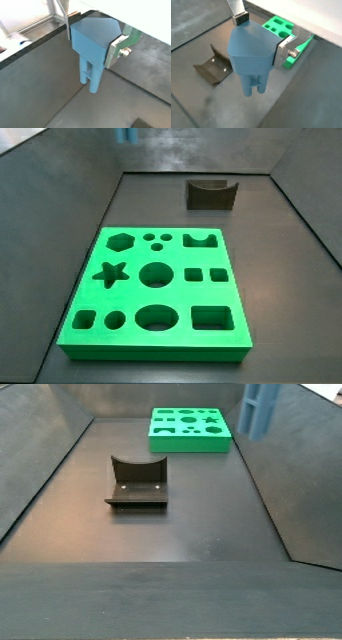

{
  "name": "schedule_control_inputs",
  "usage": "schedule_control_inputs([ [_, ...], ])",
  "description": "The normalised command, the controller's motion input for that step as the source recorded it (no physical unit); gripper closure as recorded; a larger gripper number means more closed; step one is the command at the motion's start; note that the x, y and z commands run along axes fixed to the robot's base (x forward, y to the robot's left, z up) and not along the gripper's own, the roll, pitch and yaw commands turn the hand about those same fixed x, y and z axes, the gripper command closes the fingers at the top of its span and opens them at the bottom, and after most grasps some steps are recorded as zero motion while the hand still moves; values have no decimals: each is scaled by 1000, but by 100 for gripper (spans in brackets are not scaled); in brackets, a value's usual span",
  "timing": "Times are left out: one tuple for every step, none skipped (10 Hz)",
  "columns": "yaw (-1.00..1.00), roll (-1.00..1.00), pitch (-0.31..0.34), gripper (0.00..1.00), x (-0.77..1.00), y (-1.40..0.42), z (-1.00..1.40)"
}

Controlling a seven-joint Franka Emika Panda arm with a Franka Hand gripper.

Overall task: Pick up the 3 prong object. Move up. Move to above the board. Insert the 3 prong object.
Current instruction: Move to above the board.

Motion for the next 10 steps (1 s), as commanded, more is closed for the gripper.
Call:
schedule_control_inputs([
  [215,17,63,100,318,-1000,128],
  [110,11,82,100,325,-1000,131],
  [44,-2,97,100,336,-1000,132],
  [28,16,114,100,342,-1000,133],
  [28,10,115,100,347,-1000,136],
  [17,-14,110,100,359,-1000,138],
  [14,2,105,100,360,-1000,142],
  [9,7,106,100,376,-1000,145],
  [13,1,111,100,390,-1000,145],
  [10,12,123,100,413,-1000,154],
])
